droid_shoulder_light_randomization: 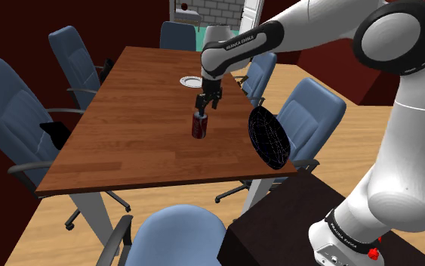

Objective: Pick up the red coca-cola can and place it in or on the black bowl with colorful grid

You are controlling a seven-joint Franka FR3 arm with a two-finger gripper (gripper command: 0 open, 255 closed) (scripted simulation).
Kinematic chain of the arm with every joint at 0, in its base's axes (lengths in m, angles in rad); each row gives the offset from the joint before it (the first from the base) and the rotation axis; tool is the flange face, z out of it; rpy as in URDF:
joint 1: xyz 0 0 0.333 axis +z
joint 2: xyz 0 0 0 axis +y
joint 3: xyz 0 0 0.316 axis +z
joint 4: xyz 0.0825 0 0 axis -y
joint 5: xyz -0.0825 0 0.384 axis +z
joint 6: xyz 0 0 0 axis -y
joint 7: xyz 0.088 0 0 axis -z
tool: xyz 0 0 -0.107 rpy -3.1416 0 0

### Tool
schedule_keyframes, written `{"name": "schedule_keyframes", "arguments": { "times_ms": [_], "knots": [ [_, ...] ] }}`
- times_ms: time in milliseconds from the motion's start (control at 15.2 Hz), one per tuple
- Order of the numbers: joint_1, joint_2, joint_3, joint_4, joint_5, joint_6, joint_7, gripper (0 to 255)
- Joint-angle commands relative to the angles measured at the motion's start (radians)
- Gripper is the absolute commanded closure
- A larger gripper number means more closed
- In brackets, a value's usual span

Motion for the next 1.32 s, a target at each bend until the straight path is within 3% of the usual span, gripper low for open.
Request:
{"name": "schedule_keyframes", "arguments": {
  "times_ms": [0,132,594,1122,1188,1254],
  "knots": [
    [0.003,0.087,0.002,0.093,-0.002,0.0,-0.002,0],
    [0.006,0.136,0.004,0.15,-0.003,-0.004,-0.001,0],
    [0.006,0.186,0.003,0.12,-0.004,0.076,-0.001,0],
    [0.006,0.186,0.003,0.12,-0.004,0.076,-0.001,0],
    [0.006,0.186,0.003,0.12,-0.004,0.076,-0.001,255],
    [0.006,0.186,0.003,0.12,-0.004,0.076,-0.001,255]
  ]
}}
